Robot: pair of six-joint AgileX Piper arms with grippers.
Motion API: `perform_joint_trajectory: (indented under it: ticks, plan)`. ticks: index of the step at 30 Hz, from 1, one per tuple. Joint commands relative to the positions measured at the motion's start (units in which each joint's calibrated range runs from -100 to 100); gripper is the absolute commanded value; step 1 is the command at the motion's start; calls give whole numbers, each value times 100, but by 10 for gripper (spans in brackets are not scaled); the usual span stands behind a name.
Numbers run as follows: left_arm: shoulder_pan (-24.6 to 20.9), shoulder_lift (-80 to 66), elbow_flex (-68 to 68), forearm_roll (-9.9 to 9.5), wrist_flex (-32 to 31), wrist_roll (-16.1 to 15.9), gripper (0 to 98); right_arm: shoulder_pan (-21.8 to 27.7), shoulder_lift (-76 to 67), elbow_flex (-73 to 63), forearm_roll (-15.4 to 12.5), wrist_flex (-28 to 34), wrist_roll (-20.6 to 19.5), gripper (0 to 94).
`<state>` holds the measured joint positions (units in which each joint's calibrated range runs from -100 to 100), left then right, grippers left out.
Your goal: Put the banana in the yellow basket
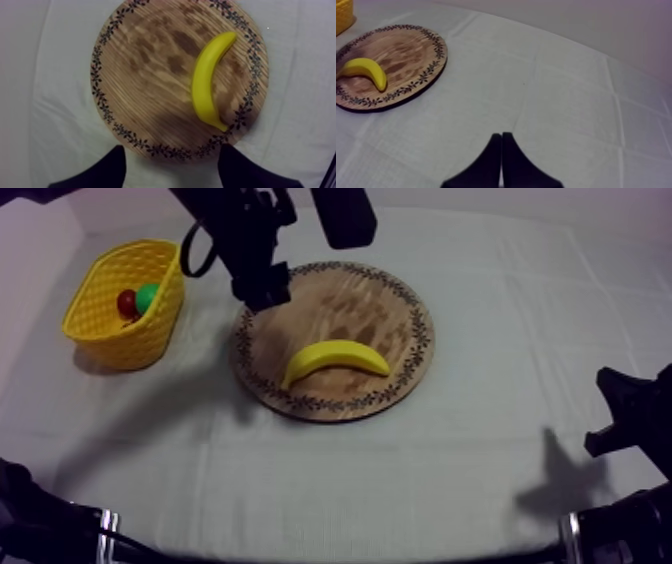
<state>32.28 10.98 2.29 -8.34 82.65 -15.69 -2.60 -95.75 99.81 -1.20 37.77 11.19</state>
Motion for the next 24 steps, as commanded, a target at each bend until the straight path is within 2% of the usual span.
perform_joint_trajectory:
  ticks: [1, 12, 24]
  plan:
    - [4, 24, 106, 18, -114, 4, 695, 0, 0, -3, 1, -3, 1, 3]
    - [54, 609, 412, 77, -713, 76, 681, 0, 0, -3, 1, -3, 1, 3]
    - [231, 1572, 235, 155, -1187, 364, 666, 0, 0, -3, 1, -3, 1, 3]
